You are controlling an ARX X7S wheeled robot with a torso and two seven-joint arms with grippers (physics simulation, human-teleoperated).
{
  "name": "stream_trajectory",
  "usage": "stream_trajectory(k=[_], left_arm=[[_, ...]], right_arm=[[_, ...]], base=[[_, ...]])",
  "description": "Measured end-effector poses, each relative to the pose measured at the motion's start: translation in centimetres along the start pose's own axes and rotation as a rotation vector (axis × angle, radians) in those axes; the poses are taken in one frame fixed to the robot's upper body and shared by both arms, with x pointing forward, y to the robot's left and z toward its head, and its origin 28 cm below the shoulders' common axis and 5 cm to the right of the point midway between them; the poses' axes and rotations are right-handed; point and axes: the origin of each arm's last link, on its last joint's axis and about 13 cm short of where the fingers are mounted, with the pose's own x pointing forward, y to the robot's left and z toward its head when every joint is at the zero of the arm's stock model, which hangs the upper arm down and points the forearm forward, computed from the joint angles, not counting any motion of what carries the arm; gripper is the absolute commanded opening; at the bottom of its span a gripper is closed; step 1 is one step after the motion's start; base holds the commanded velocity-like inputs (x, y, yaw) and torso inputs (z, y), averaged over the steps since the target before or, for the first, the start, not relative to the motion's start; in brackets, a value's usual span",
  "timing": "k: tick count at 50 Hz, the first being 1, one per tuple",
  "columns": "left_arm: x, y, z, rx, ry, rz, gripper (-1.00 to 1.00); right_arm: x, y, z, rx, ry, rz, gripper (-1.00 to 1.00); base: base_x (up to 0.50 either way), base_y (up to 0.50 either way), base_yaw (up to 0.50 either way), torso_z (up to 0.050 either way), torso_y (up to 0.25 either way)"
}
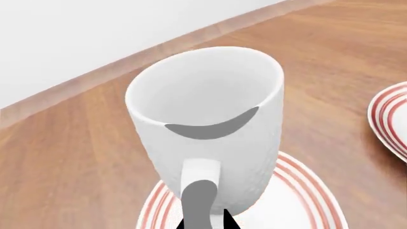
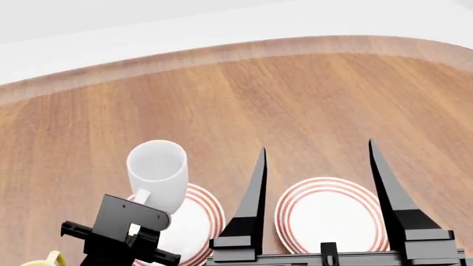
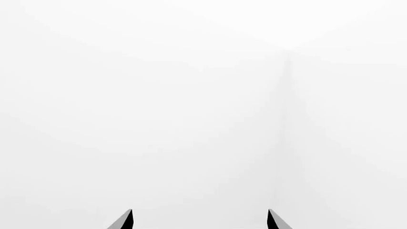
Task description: Put the white mug on the left plate.
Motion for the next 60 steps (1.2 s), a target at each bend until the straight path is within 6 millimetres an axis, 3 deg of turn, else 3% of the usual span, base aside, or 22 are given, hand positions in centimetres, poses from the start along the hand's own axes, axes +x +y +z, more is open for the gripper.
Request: stream_trajectory(k=[60], left_arm=[[0.9, -1.1, -2.9, -0.03, 0.09, -0.024, -1.0]], right_arm=[[0.0, 0.1, -0.1, 0.001, 0.003, 0.002, 1.0]], base=[[0.0, 0.0, 0.0, 0.0, 0.0]])
